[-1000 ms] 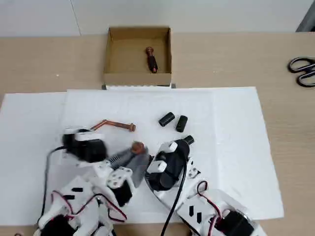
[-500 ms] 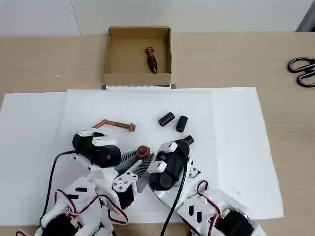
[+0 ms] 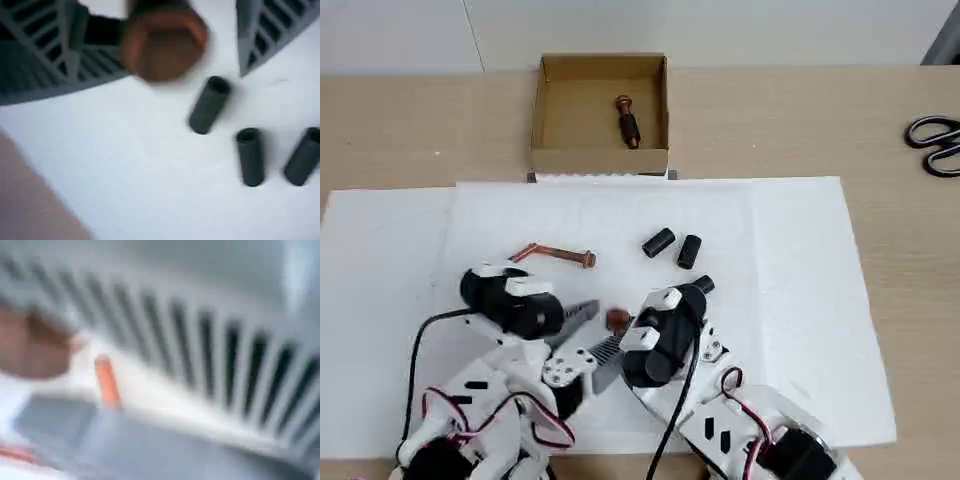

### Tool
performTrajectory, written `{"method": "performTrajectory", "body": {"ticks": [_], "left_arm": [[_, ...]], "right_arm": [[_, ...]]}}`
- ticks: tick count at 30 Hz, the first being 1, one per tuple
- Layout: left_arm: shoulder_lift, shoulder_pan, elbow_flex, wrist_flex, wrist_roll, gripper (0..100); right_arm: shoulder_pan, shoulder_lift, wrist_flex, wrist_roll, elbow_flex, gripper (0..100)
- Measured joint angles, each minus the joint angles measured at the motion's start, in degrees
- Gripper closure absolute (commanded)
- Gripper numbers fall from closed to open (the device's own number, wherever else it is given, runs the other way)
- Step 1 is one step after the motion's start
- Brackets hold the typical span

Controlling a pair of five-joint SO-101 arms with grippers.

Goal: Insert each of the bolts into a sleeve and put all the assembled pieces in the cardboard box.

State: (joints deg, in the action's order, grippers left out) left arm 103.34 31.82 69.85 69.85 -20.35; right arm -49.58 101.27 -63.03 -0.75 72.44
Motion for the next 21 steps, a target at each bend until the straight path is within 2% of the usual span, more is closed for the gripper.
{"method": "performTrajectory", "body": {"ticks": [4,9,11,14,18,21], "left_arm": [[0.00,-3.43,-2.46,1.14,2.55,80],[0.00,-4.22,-6.68,4.13,3.08,80],[0.00,-4.13,-8.88,5.27,3.08,84],[0.00,-4.13,-12.57,5.63,3.43,99],[0.09,-5.45,-14.59,5.71,7.47,100],[0.09,-10.99,-14.77,5.80,10.37,99]], "right_arm": [[0.09,0.00,0.00,0.00,0.00,99.6],[1.85,0.09,0.00,0.00,0.00,99.6],[2.90,0.09,0.00,0.00,0.00,99.6],[3.43,0.09,0.00,0.00,0.00,99.6],[4.13,0.09,0.00,0.00,0.00,99.6],[6.51,0.09,-2.11,0.00,0.00,99.6]]}}
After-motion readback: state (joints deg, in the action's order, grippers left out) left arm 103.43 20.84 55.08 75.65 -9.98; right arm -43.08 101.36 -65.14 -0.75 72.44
